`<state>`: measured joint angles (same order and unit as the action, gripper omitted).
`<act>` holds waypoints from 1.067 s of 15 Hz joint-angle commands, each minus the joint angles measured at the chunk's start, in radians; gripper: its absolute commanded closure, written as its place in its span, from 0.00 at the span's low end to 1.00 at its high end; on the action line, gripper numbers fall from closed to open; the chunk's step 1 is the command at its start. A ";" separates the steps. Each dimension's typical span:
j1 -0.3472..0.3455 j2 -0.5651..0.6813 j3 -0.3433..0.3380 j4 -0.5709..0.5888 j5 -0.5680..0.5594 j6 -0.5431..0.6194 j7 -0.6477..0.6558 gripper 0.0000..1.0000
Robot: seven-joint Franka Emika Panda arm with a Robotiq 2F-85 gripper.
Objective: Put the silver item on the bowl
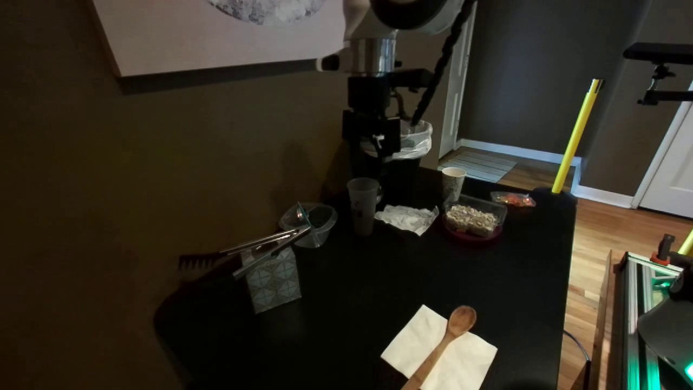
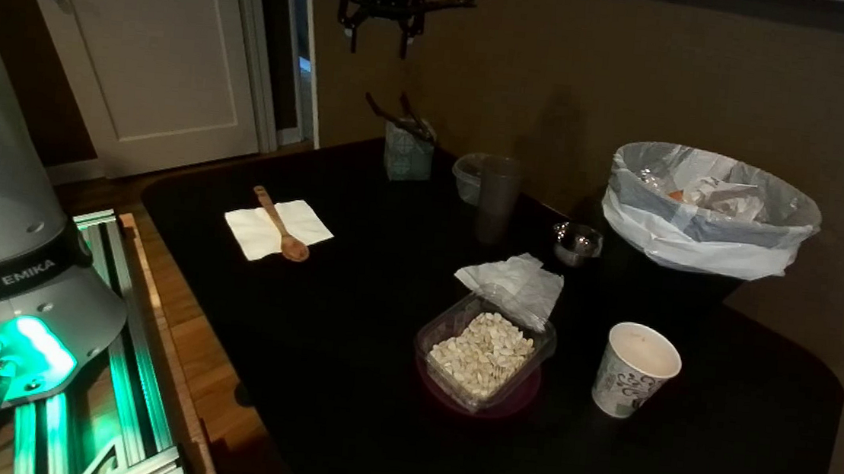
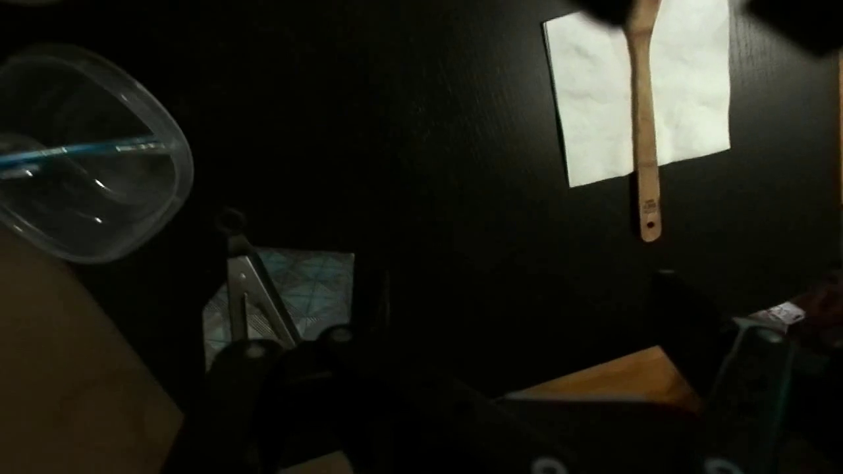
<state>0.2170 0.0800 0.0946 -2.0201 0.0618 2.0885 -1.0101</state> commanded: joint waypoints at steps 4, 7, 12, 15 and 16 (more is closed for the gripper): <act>-0.009 0.354 0.127 0.372 -0.042 -0.163 -0.188 0.00; -0.014 0.324 0.135 0.321 -0.034 -0.120 -0.153 0.00; -0.009 0.421 0.161 0.362 -0.003 0.045 -0.181 0.00; -0.005 0.487 0.181 0.387 -0.025 0.137 -0.204 0.00; -0.006 0.511 0.186 0.396 -0.026 0.162 -0.209 0.00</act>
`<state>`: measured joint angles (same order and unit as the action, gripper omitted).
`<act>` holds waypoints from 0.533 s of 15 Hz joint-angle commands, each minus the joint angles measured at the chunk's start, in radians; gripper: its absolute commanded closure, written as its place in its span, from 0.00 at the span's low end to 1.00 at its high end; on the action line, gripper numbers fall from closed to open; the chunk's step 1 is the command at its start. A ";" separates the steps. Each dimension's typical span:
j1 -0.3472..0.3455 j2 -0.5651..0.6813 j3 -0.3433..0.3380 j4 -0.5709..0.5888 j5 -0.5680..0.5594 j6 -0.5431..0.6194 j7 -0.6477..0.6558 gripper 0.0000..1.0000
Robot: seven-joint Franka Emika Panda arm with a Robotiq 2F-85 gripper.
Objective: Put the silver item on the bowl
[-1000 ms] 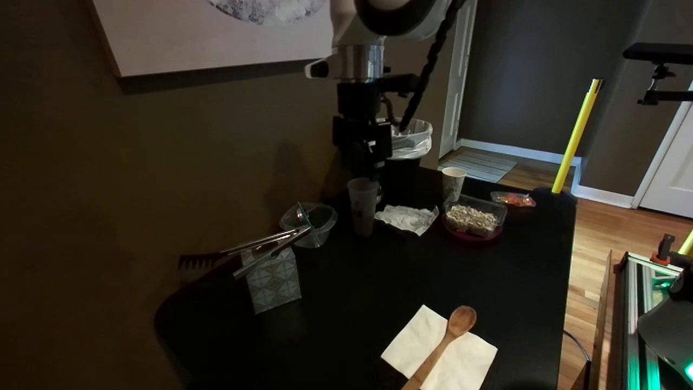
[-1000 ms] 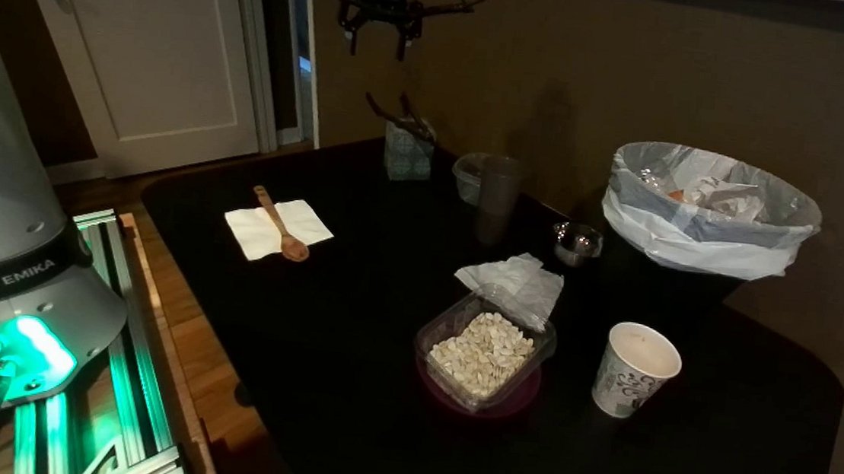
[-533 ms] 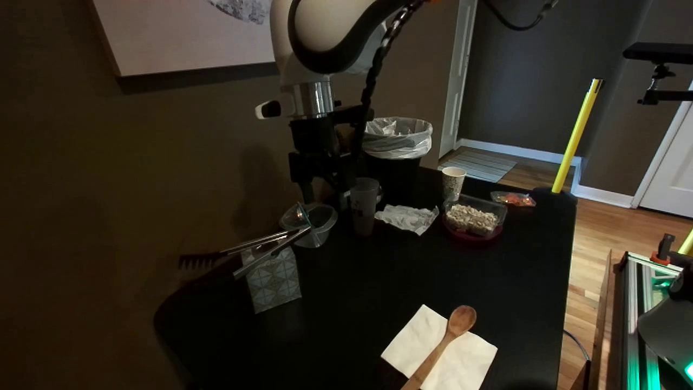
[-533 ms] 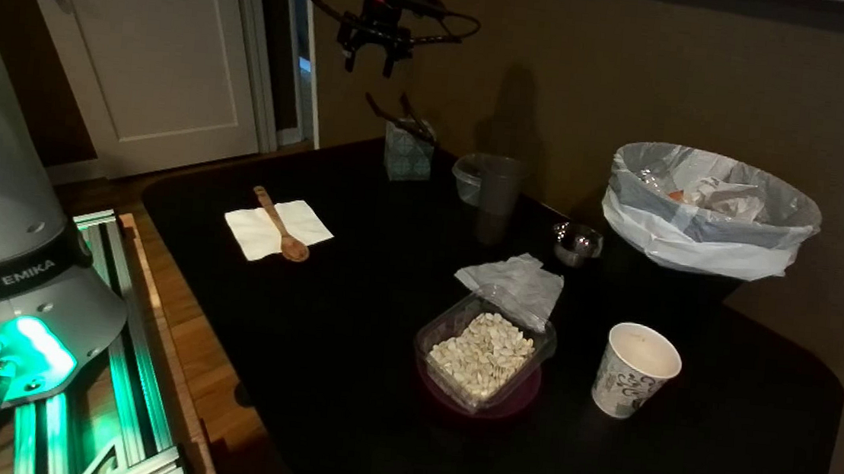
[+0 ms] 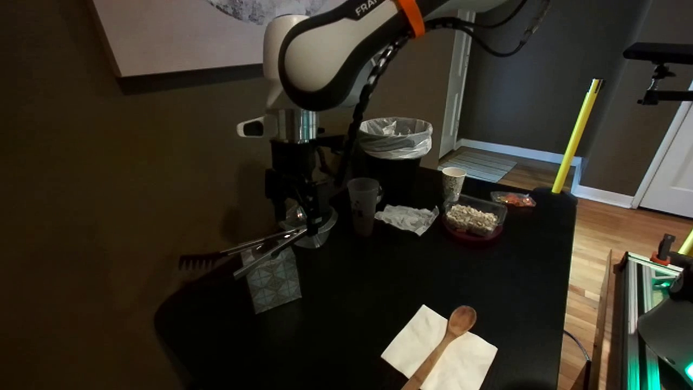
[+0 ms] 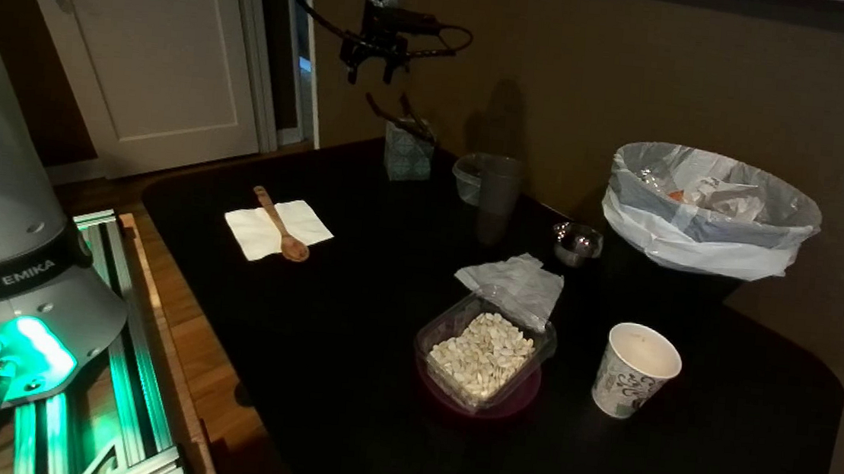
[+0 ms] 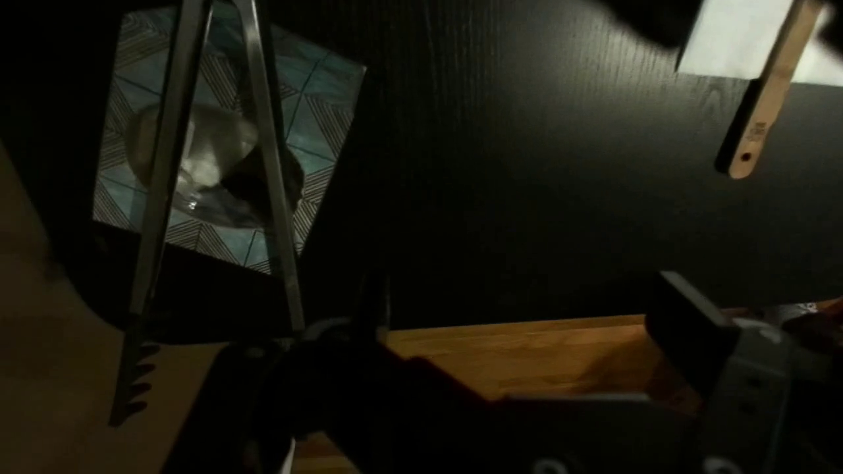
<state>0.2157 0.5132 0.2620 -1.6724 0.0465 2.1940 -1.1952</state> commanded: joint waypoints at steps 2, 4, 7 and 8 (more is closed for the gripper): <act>0.005 0.122 0.018 0.077 -0.024 0.113 -0.006 0.00; 0.008 0.159 0.018 0.115 -0.028 0.154 0.009 0.00; 0.021 0.206 0.002 0.190 -0.059 0.156 0.034 0.00; 0.024 0.223 -0.005 0.217 -0.074 0.144 0.040 0.00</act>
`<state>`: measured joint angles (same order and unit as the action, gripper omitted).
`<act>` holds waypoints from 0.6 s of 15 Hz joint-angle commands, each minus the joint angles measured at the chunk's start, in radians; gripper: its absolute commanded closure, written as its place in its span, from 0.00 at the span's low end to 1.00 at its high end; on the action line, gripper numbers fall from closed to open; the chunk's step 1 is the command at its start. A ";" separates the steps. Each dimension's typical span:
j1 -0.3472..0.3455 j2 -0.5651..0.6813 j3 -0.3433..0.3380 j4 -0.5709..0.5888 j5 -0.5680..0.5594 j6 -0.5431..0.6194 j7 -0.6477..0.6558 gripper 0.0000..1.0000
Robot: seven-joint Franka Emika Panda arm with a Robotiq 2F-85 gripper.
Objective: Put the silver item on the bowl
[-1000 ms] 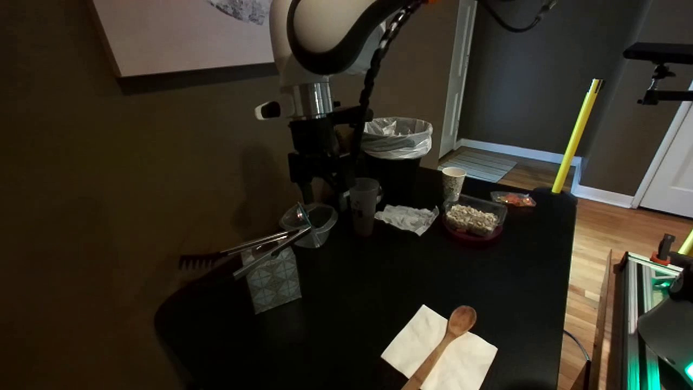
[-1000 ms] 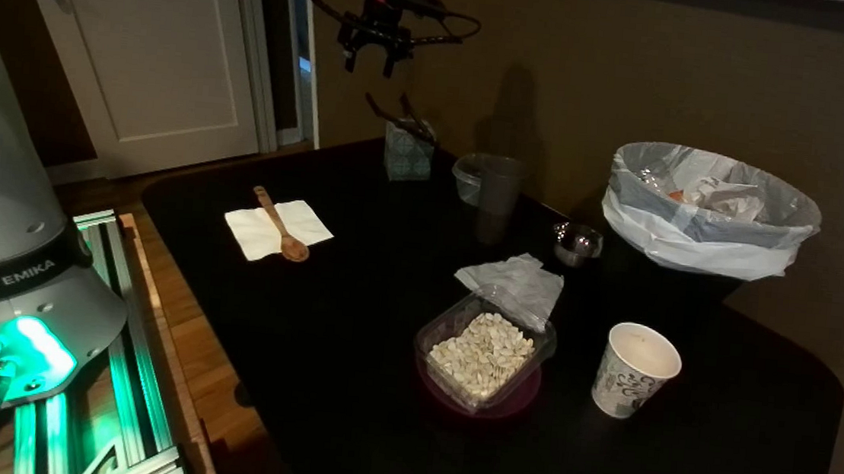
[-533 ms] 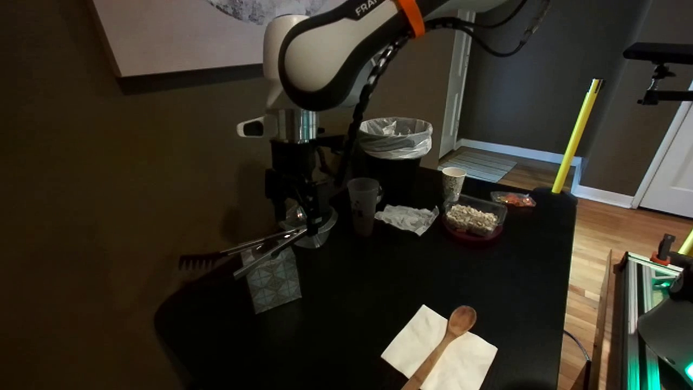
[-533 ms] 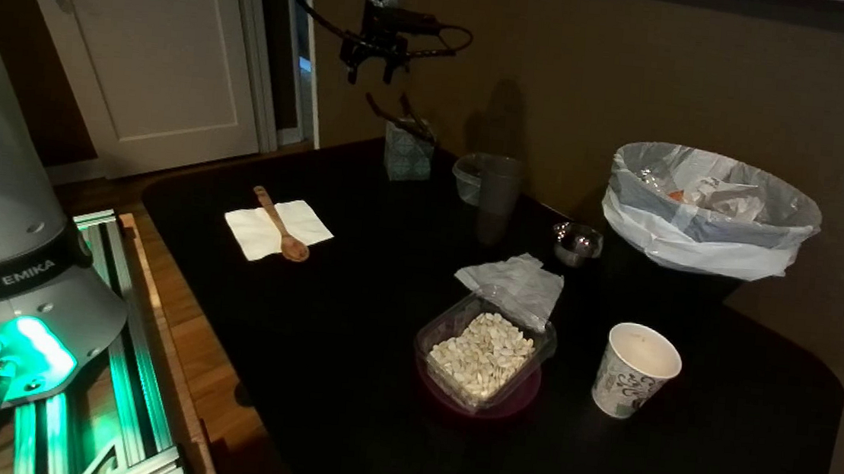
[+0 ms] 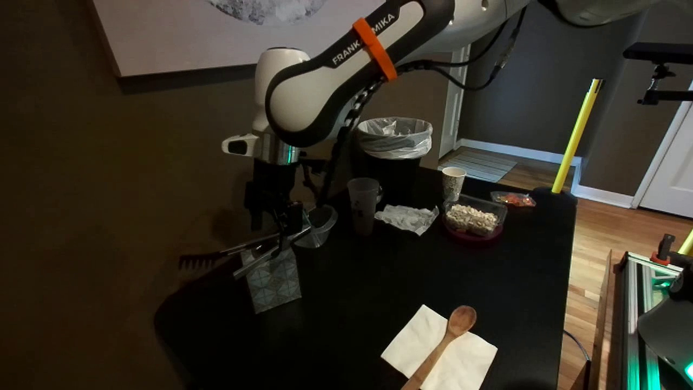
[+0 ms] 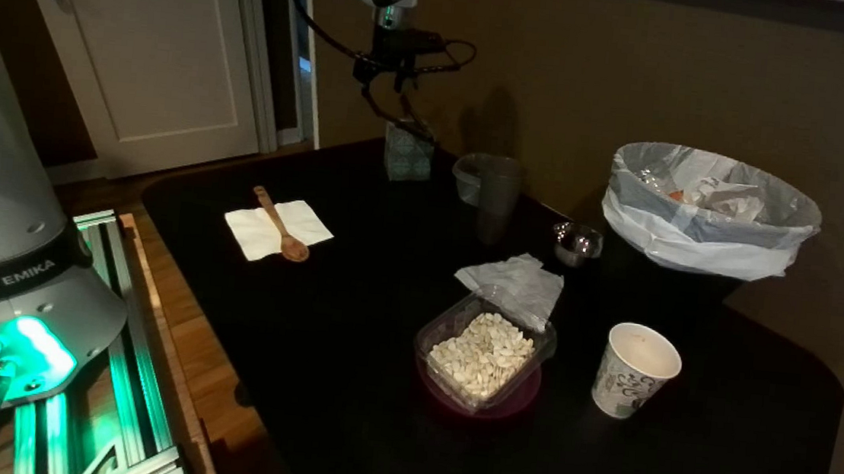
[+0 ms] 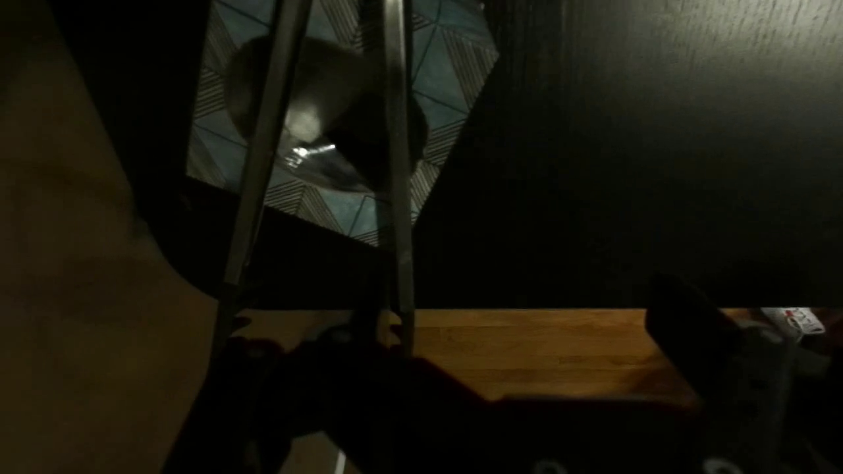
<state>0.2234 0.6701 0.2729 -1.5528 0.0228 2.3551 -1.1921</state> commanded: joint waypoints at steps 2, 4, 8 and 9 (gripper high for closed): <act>0.019 0.085 -0.032 0.140 -0.075 -0.049 0.076 0.00; -0.007 0.057 -0.004 0.090 -0.065 -0.013 0.052 0.00; -0.001 0.118 -0.015 0.157 -0.074 -0.018 0.061 0.00; 0.000 0.128 -0.019 0.168 -0.078 -0.021 0.063 0.00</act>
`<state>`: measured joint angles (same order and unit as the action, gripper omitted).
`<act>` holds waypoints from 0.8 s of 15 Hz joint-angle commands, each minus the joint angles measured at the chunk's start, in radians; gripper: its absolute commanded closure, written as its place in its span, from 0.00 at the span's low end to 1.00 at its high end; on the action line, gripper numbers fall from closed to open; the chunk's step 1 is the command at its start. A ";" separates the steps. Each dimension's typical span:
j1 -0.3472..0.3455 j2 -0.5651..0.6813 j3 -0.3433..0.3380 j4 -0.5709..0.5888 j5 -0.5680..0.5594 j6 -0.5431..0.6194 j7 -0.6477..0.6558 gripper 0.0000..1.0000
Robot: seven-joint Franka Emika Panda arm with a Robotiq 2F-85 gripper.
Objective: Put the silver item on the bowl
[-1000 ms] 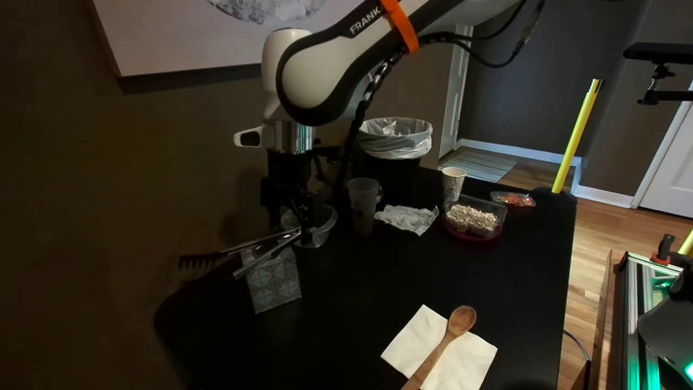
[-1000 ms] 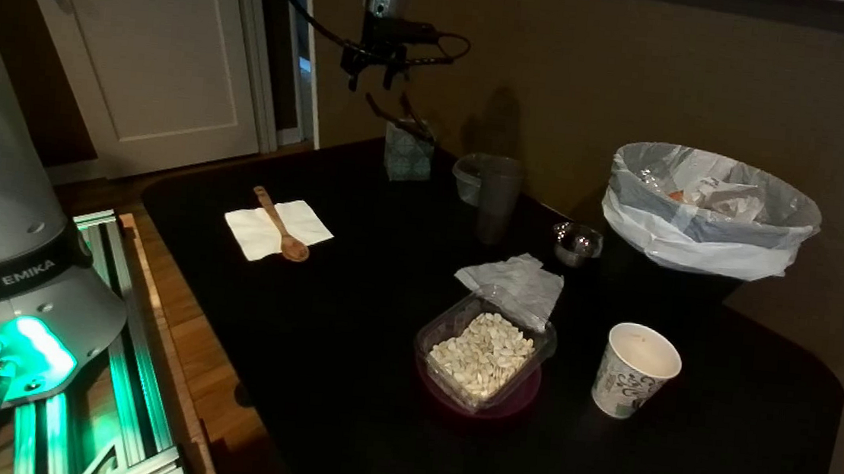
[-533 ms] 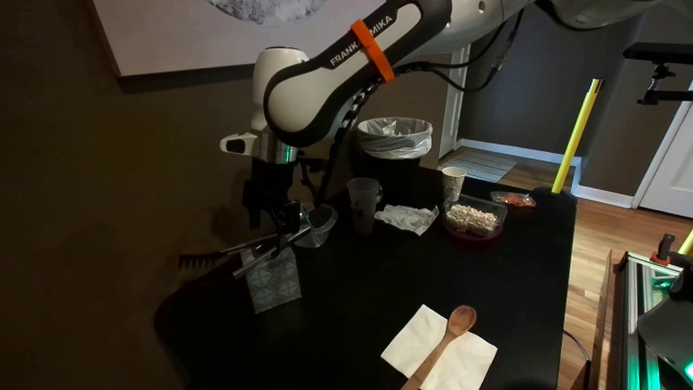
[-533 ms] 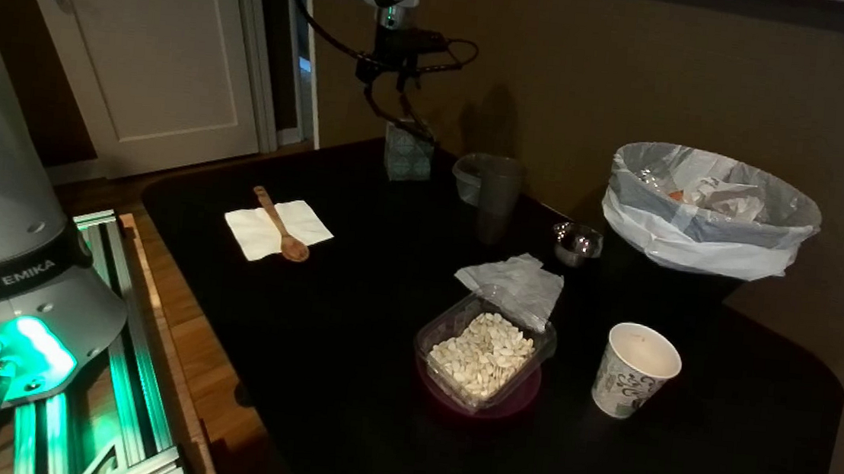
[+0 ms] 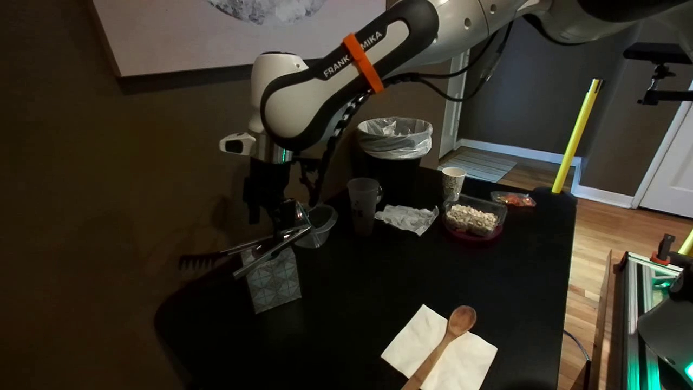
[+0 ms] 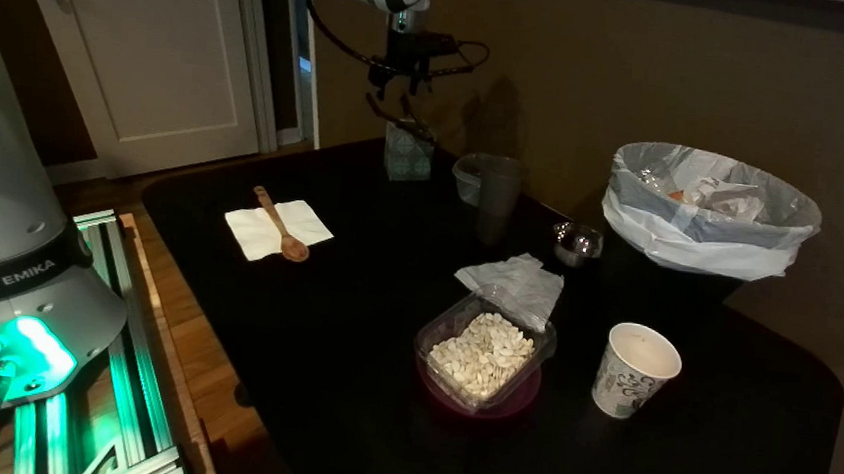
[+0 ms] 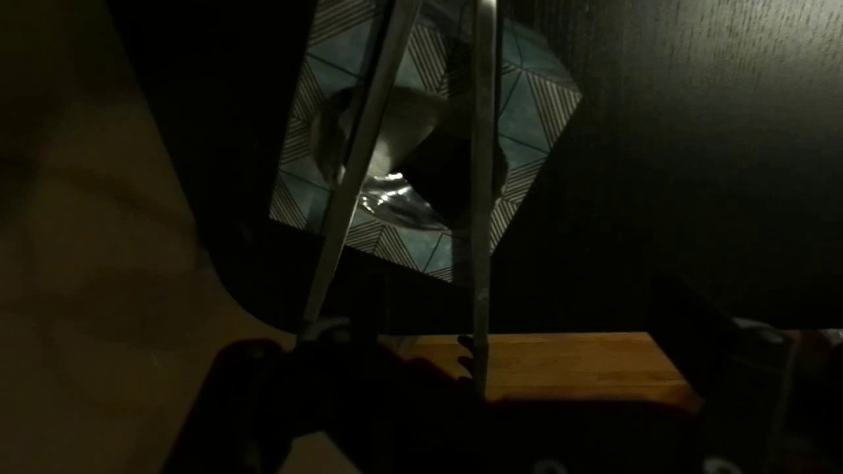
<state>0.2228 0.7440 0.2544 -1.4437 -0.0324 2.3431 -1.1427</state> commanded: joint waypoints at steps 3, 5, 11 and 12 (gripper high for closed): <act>0.009 0.090 -0.014 0.096 -0.046 0.003 0.018 0.00; 0.012 0.109 -0.021 0.123 -0.062 0.000 0.025 0.00; 0.021 0.154 -0.046 0.184 -0.110 -0.029 0.030 0.00; 0.021 0.161 -0.050 0.189 -0.115 -0.031 0.031 0.00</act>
<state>0.2270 0.8663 0.2252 -1.3075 -0.1121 2.3434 -1.1369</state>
